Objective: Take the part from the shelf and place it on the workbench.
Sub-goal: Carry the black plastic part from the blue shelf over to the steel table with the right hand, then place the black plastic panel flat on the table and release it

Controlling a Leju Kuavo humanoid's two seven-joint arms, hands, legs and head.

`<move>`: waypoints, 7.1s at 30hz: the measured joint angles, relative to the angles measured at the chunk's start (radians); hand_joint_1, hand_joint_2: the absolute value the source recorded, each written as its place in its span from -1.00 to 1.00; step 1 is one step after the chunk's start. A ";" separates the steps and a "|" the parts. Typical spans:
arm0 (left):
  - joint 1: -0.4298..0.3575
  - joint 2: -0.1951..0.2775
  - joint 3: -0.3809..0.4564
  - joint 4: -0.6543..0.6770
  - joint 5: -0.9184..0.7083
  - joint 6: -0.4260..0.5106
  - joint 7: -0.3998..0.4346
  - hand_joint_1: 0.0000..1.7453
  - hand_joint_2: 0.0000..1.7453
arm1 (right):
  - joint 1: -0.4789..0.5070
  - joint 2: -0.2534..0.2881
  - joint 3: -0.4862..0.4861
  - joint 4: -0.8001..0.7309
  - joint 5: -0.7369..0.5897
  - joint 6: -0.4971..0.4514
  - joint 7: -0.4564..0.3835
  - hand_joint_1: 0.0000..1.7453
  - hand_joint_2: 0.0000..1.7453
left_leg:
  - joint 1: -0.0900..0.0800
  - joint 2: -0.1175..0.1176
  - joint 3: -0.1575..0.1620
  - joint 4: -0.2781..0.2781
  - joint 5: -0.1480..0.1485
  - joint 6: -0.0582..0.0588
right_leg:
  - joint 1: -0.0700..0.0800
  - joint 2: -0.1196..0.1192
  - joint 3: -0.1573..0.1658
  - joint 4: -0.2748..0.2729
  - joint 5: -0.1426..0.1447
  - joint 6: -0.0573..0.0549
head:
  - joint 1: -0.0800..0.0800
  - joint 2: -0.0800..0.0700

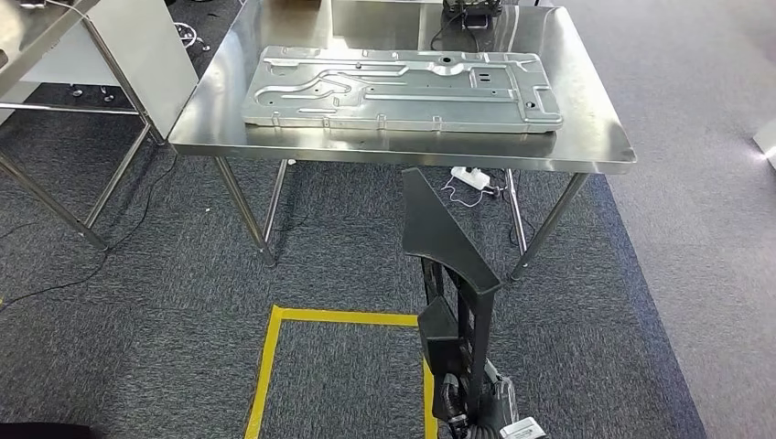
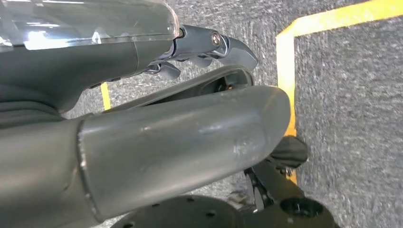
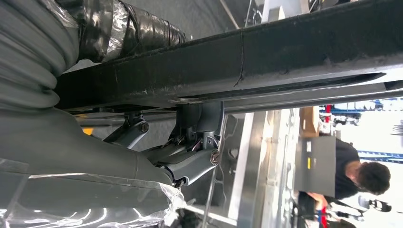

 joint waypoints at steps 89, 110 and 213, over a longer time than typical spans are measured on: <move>-0.026 0.024 0.032 0.002 -0.075 -0.065 0.048 -1.00 -1.00 | -0.719 -0.206 -0.047 0.387 1.323 -0.091 0.619 1.00 1.00 | -0.003 -0.007 -0.044 0.012 0.032 0.012 | 0.000 0.005 -0.040 0.073 -0.066 -0.004 | -0.001 0.000; -0.023 0.022 0.032 0.004 -0.075 -0.064 0.046 -1.00 -1.00 | -0.771 -0.241 -0.056 0.339 1.270 -0.076 0.621 1.00 1.00 | 0.006 -0.006 -0.101 0.101 0.040 -0.051 | 0.008 0.005 0.072 -0.154 0.050 -0.052 | -0.005 0.000; -0.044 0.021 -0.012 0.005 -0.114 -0.042 0.072 -1.00 -1.00 | -0.960 -0.128 0.010 0.807 1.165 -0.047 0.582 -1.00 1.00 | -0.005 0.001 -0.063 -0.018 0.085 0.007 | 0.010 0.010 -0.068 0.121 -0.082 -0.016 | -0.001 0.000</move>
